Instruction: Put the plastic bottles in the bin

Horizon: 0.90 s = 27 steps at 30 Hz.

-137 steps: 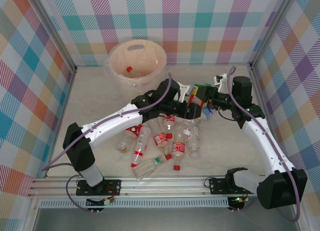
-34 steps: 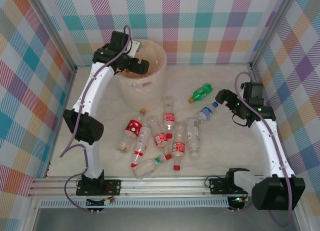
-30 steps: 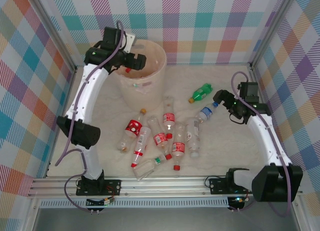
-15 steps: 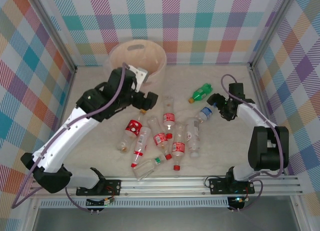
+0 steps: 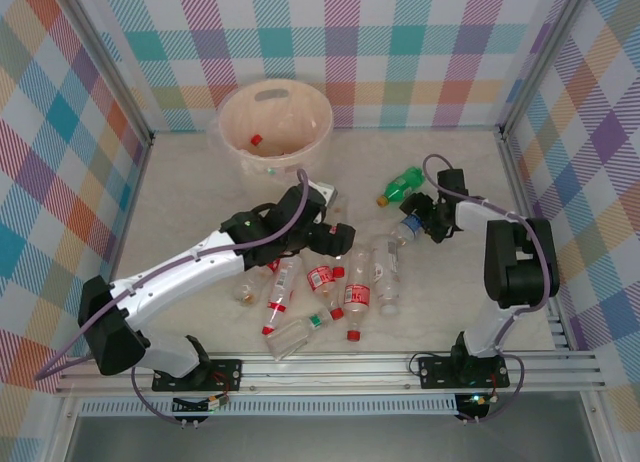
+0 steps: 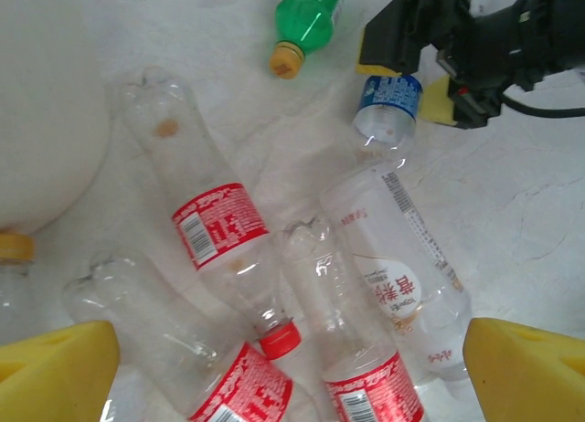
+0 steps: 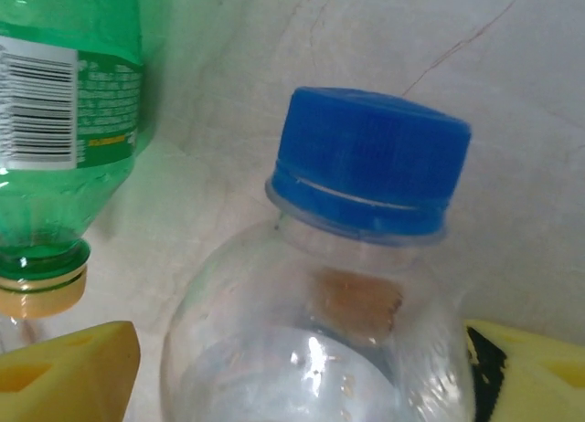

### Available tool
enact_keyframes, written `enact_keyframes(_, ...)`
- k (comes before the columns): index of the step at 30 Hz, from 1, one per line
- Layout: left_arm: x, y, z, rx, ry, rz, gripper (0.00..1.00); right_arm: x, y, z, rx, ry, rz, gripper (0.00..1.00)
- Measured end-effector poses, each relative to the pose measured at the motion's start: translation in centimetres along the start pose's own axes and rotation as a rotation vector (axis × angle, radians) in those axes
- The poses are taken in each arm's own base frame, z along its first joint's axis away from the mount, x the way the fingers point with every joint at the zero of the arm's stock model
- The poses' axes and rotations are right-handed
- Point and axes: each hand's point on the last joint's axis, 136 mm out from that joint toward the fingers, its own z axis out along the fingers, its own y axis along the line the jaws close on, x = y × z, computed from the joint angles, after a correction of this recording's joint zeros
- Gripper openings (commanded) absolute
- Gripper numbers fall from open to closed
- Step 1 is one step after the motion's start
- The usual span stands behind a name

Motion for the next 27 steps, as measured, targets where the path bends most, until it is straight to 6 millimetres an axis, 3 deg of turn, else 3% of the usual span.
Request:
enact_keyframes(6, -0.4, -0.7, 1.3, 0.022, -0.013, -0.03, 0.97, -0.5, 0.1, -0.2, 0.008, -0.034, -0.011, 0.66)
enact_keyframes(12, -0.4, -1.8, 2.8, 0.062, 0.003, -0.034, 0.97, -1.5, 1.4, -2.9, -0.022, -0.105, -0.045, 0.57)
enact_keyframes(17, -0.9, -3.2, 3.5, 0.115, 0.012, -0.033, 0.98, -2.1, 3.2, -6.6, -0.074, -0.173, -0.093, 0.57)
enact_keyframes(20, -2.0, -5.0, 3.3, 0.21, -0.002, -0.042, 0.99, -2.2, 4.6, -9.5, -0.129, -0.217, -0.136, 0.57)
enact_keyframes(27, -6.3, -9.6, 3.7, 0.484, -0.042, -0.11, 0.96, -0.2, 9.4, -16.9, -0.371, -0.264, -0.31, 0.57)
